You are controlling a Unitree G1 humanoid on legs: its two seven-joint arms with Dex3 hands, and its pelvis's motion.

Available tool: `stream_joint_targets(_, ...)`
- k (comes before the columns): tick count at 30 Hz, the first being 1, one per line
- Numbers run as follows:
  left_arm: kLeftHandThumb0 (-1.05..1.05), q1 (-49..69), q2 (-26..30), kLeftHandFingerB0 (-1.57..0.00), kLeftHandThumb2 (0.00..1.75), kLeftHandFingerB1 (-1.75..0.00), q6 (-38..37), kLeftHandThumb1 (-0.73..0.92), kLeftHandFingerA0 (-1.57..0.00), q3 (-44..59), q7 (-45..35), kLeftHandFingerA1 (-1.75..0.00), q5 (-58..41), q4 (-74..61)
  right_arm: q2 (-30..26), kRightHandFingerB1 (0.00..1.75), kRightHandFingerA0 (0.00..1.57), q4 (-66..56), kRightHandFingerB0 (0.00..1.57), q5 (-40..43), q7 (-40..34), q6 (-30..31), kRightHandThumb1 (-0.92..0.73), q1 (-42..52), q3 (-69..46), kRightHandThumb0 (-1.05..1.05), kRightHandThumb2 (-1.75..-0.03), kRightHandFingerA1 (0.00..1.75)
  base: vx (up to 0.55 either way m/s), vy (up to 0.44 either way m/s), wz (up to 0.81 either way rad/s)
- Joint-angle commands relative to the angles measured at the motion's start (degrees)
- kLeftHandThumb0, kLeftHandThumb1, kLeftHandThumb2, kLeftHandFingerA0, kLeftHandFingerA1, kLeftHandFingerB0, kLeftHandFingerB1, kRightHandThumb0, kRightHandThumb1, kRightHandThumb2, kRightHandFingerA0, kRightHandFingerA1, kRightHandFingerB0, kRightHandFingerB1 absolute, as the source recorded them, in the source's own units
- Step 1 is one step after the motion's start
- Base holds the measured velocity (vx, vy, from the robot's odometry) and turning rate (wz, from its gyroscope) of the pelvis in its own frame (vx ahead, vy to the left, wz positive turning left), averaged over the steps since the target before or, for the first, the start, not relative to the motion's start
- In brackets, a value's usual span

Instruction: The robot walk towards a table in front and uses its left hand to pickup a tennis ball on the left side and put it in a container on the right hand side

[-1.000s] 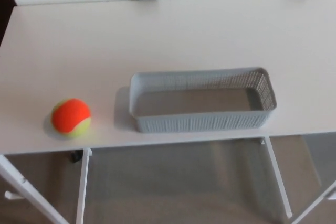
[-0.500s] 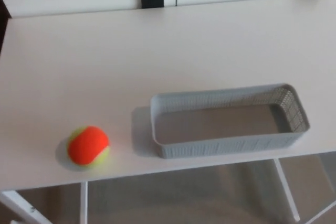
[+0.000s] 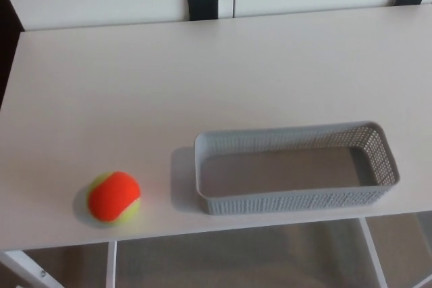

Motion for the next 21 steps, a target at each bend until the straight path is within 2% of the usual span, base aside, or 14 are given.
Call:
stream_joint_targets(1, -0.2, 1.63, 2.35, -0.36, 0.56, -0.36, -2.18, 0.55, -0.61, -3.87, -2.15, -0.45, 4.06, -2.07, -0.65, 0.52, 0.66, -1.46, 0.46, -0.64, -1.22, 0.86, -0.41, 0.99, 0.24, -0.39, -0.7, 0.6, 0.0, 0.0, 0.0)
stream_joint_targets(3, -0.31, 6.32, 4.0, -0.38, 0.64, -0.41, -3.25, 0.47, -0.59, -9.55, -9.77, -0.49, 6.32, -12.39, -0.42, 0.52, 0.65, 0.59, 0.46, -0.47, -0.94, 0.01, -0.41, 0.53, 0.13, -0.39, -0.7, 0.61, 0.0, 0.0, 0.0)
stream_joint_targets(4, -0.31, 10.73, 4.13, -0.4, 0.63, -0.4, -1.82, 0.46, -0.57, -11.46, -10.71, -0.47, 5.92, -20.42, -0.71, 0.44, 0.7, 0.68, 0.51, -0.41, -0.7, -0.05, -0.52, 1.25, 0.0, -0.3, -0.55, 0.52, 0.0, 0.0, 0.0)
stream_joint_targets(5, -0.31, 11.47, 4.27, -0.4, 0.63, -0.4, -1.3, 0.46, -0.57, -11.87, -10.73, -0.47, 5.7, -21.91, -0.75, 0.44, 0.7, 0.73, 0.51, -0.41, -0.67, -0.09, -0.52, 1.32, -0.02, -0.3, -0.55, 0.52, 0.0, 0.0, 0.0)
stream_joint_targets(6, -0.36, 18.5, 4.79, -0.39, 0.53, -0.34, -0.15, 0.43, -0.58, -13.5, -19.27, -0.42, -2.22, -37.22, -1.19, 0.53, 0.66, -0.07, 0.47, -0.93, -0.47, -0.89, -0.42, 1.66, 0.35, -0.4, -0.72, 0.62, 0.0, 0.0, 0.0)
stream_joint_targets(8, -0.45, 26.04, 5.99, -0.35, 0.54, -0.33, -3.85, 0.45, -0.56, -16.26, -27.7, -0.4, -12.95, -56.54, -1.71, 0.54, 0.67, -0.08, 0.47, -2.14, -1.16, -1.35, -0.41, 0.66, 1.12, -0.42, -0.73, 0.64, 0.0, 0.0, 0.0)
stream_joint_targets(11, -0.5, 34.61, 8.18, -0.33, 0.55, -0.32, -8.05, 0.47, -0.5, -17.86, -21.4, -0.37, -17.81, -82.38, -1.47, 0.53, 0.67, 1.24, 0.47, -0.78, -0.44, 1.55, -0.41, -1.41, 0.52, -0.4, -0.72, 0.64, 0.0, 0.0, 0.0)
stream_joint_targets(12, -0.46, 35.83, 9.21, -0.18, 0.66, -0.36, -12.82, 0.44, -0.28, -17.4, -17.4, -0.42, -19.44, -95.74, -1.79, 0.45, 0.67, 1.91, 0.51, -0.91, -0.2, 1.41, -0.51, -1.73, 0.59, -0.31, -0.55, 0.55, 0.0, 0.0, 0.0)
stream_joint_targets(13, -0.46, 36.31, 9.51, -0.18, 0.66, -0.36, -14.56, 0.44, -0.28, -17.1, -15.93, -0.42, -20.11, -101.17, -1.93, 0.45, 0.67, 2.19, 0.51, -0.98, -0.13, 1.31, -0.51, -1.85, 0.64, -0.31, -0.55, 0.55, 0.0, 0.0, 0.0)
stream_joint_targets(16, -0.53, 27.22, 8.58, -0.23, 0.64, -0.37, -6.59, 0.31, -0.29, -10.7, -5.77, -0.43, -22.2, -116.01, -2.01, 0.44, 0.67, 0.85, 0.49, -0.8, 0.02, 1.45, -0.51, -1.65, 0.6, -0.33, -0.55, 0.55, 0.0, 0.0, 0.0)
stream_joint_targets(17, -0.51, 24.0, 7.81, -0.25, 0.52, -0.29, -4.98, 0.36, -0.28, -9.68, -3.76, -0.37, -21.57, -117.47, -2.0, 0.53, 0.67, 0.88, 0.47, -1.16, -0.66, 1.91, -0.4, -1.8, 0.76, -0.4, -0.71, 0.63, 0.0, 0.0, 0.0)
stream_joint_targets(18, -0.51, 21.06, 6.93, -0.25, 0.52, -0.29, -4.08, 0.36, -0.28, -9.12, -2.33, -0.37, -20.68, -117.94, -1.96, 0.53, 0.67, 1.11, 0.47, -1.52, -1.45, 2.41, -0.4, -2.03, 0.9, -0.4, -0.71, 0.63, 0.0, 0.0, 0.0)
stream_joint_targets(19, -0.24, 18.98, 4.86, -0.07, 0.78, -0.5, -5.81, 0.15, -0.07, -8.73, -1.85, -0.51, -17.96, -115.84, -2.02, 0.44, 0.69, 1.46, 0.52, -1.88, -1.62, 2.07, -0.53, -2.0, 1.12, -0.3, -0.55, 0.54, 0.0, 0.0, 0.0)
stream_joint_targets(21, -0.24, 15.68, 0.25, -0.06, 0.82, -0.5, -9.02, 0.25, -0.06, -8.38, -0.75, -0.5, -10.75, -111.09, -2.14, 0.45, 0.65, 2.13, 0.53, -2.23, -1.06, 0.38, -0.52, -1.46, 1.44, -0.31, -0.55, 0.54, 0.0, 0.0, 0.0)
